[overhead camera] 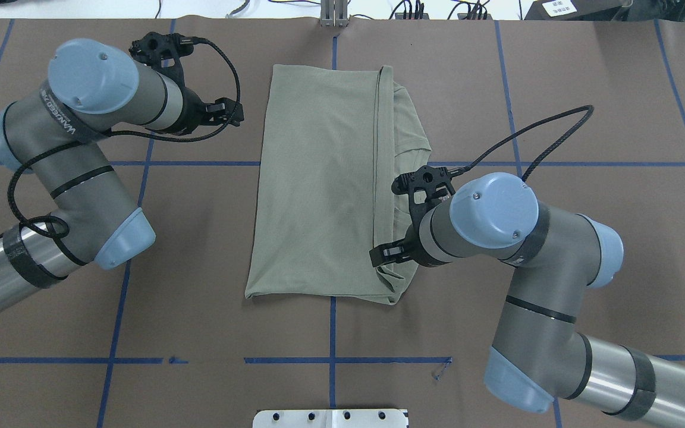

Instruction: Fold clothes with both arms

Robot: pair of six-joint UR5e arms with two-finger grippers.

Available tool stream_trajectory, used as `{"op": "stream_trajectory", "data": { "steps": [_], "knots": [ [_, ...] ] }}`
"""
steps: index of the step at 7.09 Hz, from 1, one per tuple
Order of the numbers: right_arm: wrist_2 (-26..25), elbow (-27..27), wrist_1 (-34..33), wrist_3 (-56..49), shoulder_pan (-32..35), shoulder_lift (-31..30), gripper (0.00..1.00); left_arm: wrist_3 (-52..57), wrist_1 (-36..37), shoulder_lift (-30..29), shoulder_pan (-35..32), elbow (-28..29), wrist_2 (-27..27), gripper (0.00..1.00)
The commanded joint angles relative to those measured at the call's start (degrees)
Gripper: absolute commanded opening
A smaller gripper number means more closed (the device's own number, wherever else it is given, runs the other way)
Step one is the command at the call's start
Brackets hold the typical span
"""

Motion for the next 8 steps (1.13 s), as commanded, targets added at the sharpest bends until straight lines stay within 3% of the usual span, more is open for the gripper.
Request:
{"op": "stream_trajectory", "data": {
  "steps": [1, 2, 3, 4, 8],
  "knots": [
    [-1.51, -3.27, 0.31, -3.91, -1.87, 0.9, 0.92, -0.2, 0.24, 0.22, 0.07, -0.34, 0.0, 1.0],
    [-1.51, -3.55, 0.32, -3.92, -1.97, 1.07, 0.83, -0.12, 0.24, 0.22, 0.07, -0.34, 0.0, 1.0],
    [-1.42, -3.46, 1.19, -4.0, -2.32, 0.99, 0.58, -0.12, 0.24, 0.31, 0.07, -0.34, 0.0, 1.0],
    [-1.42, -3.55, 2.93, -4.0, -3.1, 0.29, 0.47, -0.12, 0.33, 0.31, 0.07, -0.34, 0.0, 1.0],
    [-1.16, -3.55, 3.3, -4.18, -3.55, -0.07, 0.44, -0.12, 0.33, 0.31, 0.07, -0.34, -0.09, 1.0]
  ]
}}
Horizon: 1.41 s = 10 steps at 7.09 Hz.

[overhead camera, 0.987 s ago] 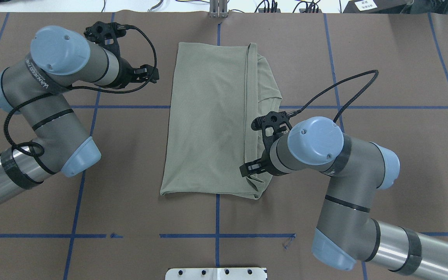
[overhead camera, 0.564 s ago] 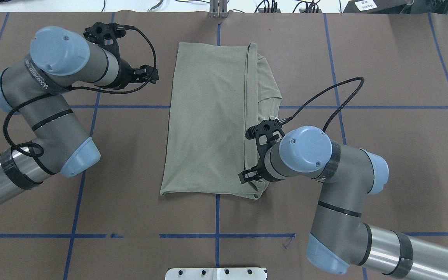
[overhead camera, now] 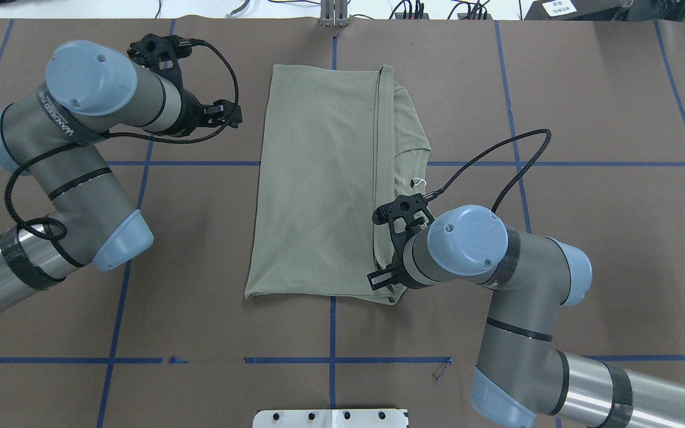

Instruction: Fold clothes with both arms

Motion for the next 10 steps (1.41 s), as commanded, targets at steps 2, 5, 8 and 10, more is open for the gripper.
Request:
{"op": "stream_trajectory", "data": {
  "steps": [2, 5, 8, 10],
  "knots": [
    [-0.37, -0.16, 0.09, -1.21, 0.09, -0.31, 0.44, -0.09, -0.09, 0.0, 0.0, 0.0, -1.2, 1.0],
    [-0.2, -0.08, 0.09, -1.83, 0.18, -0.48, 0.33, -0.26, -0.09, 0.0, 0.35, 0.09, -1.3, 1.0],
    [-0.2, 0.01, 0.18, -1.83, 0.27, -0.92, 0.0, -0.09, -0.09, 0.0, 0.35, 0.17, -1.3, 1.0],
    [0.15, 0.62, 0.18, -1.83, 0.35, -1.19, 0.0, -0.09, -0.09, -0.17, 0.7, 0.61, -1.3, 1.0]
  ]
}}
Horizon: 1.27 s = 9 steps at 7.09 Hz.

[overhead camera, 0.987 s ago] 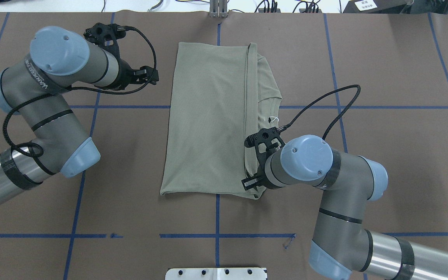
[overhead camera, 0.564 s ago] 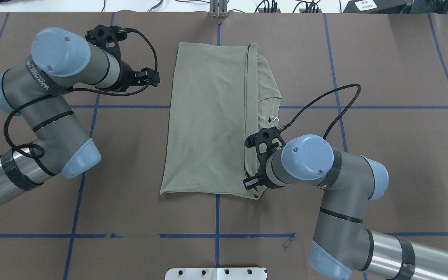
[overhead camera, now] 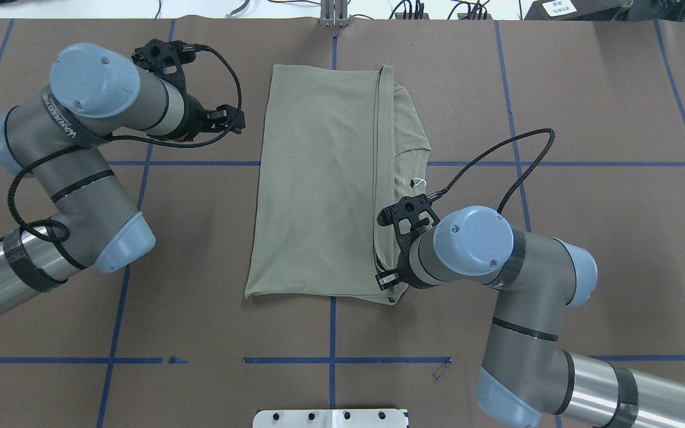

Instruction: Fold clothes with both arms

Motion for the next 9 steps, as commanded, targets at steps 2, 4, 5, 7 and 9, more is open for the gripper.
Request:
{"op": "stream_trajectory", "data": {
  "steps": [2, 4, 5, 7, 9],
  "knots": [
    [0.54, 3.64, -0.17, 0.79, 0.25, -3.89, 0.0, 0.01, -0.09, -0.06, 0.3, 0.31, -0.01, 1.0],
    [2.3, 5.24, 0.0, 0.88, 0.33, -10.92, 0.0, -0.07, -0.18, -0.15, 0.3, 0.4, 0.08, 1.0],
    [2.48, 7.07, -0.09, 1.05, 0.34, -13.73, 0.0, -0.07, -0.18, -0.06, 0.39, 0.49, 0.08, 1.0],
    [4.83, 9.37, -0.44, 1.32, 0.51, -14.2, 0.0, 0.01, -0.18, 0.11, 1.27, 0.58, 0.08, 1.0],
    [5.29, 9.99, -0.18, 1.23, 1.3, -13.68, 0.88, 0.01, -0.26, 0.03, 1.36, 0.58, 0.08, 1.0]
  ]
}}
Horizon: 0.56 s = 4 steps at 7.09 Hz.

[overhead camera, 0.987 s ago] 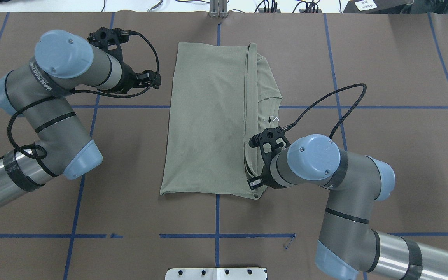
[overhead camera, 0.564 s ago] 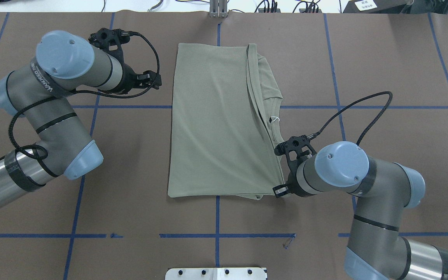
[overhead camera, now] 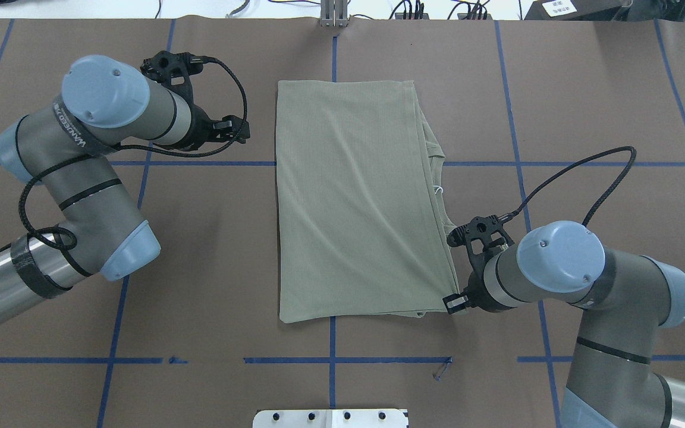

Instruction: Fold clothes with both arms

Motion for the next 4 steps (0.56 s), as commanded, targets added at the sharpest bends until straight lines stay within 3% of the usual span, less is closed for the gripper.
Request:
{"op": "stream_trajectory", "data": {
  "steps": [1, 3, 4],
  "knots": [
    [0.67, 0.65, 0.18, 0.04, 1.94, 0.64, 1.0, -0.08, -0.03, -0.22, 0.2, -0.08, -0.1, 1.0],
    [0.85, 0.83, 0.27, -0.04, 3.35, 0.91, 1.0, -3.65, -0.56, 0.04, 3.35, -0.96, -0.53, 1.0],
    [1.28, 0.83, 0.27, 0.22, 4.23, 2.48, 1.0, -11.78, -0.65, -0.05, 6.5, -1.4, -0.62, 1.0]
  ]
}}
